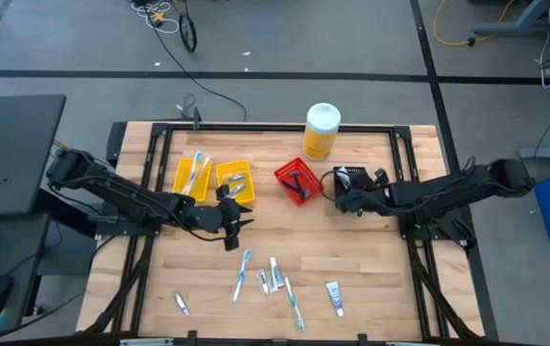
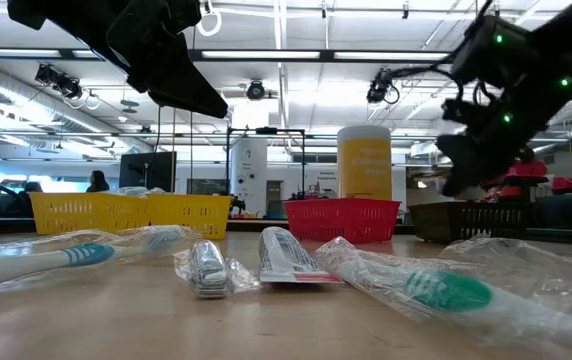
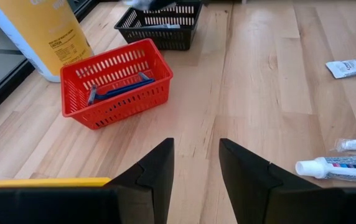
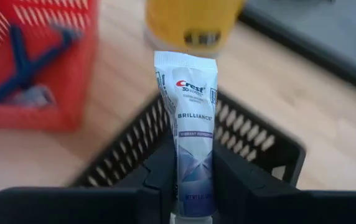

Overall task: Pick & Place Travel size toiletries
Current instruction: Put the white toothpaste into the black bin, then put the blue toothbrush into the left yellow bin

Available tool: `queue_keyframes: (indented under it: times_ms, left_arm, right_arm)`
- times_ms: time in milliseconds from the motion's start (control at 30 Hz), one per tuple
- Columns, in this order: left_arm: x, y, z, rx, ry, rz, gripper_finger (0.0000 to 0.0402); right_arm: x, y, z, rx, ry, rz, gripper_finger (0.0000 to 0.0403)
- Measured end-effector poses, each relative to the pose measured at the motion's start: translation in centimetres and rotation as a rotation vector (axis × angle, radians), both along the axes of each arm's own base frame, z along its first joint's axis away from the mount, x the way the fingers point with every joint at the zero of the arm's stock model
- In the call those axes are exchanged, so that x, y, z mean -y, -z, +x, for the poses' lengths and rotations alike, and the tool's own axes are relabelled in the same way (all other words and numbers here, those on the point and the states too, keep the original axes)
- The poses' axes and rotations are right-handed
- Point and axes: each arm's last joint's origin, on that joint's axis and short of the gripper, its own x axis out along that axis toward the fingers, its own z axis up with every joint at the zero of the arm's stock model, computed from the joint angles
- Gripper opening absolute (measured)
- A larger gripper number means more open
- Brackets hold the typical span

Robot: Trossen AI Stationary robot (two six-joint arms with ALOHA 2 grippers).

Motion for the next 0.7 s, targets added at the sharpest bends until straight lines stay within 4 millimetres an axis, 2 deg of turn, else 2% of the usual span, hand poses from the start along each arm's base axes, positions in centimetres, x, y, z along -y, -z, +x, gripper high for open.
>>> queue_keyframes:
  times_ms: [167,467,567,700]
  left_arm:
    - [0.0,0.0,0.0,0.000,0.000,0.000,0.0137]
    - [0.0,0.0,0.0,0.000,0.000,0.000,0.0137]
    - [0.0,0.0,0.0,0.000,0.000,0.000,0.0137]
    - [0.0,0.0,0.0,0.000,0.000,0.000,0.0137]
  right_arm:
    - [0.4,1.4,-0.9,-0.020,0.016,0.050,0.0105]
    - [1.2,1.5,-0.9,0.005,0.051,0.074,0.0183]
    - [1.2,1.3,-0.4,0.061,0.034,0.084,0.0206]
    - [1.0,0.4,1.2,0.181,-0.118,0.113,0.0219]
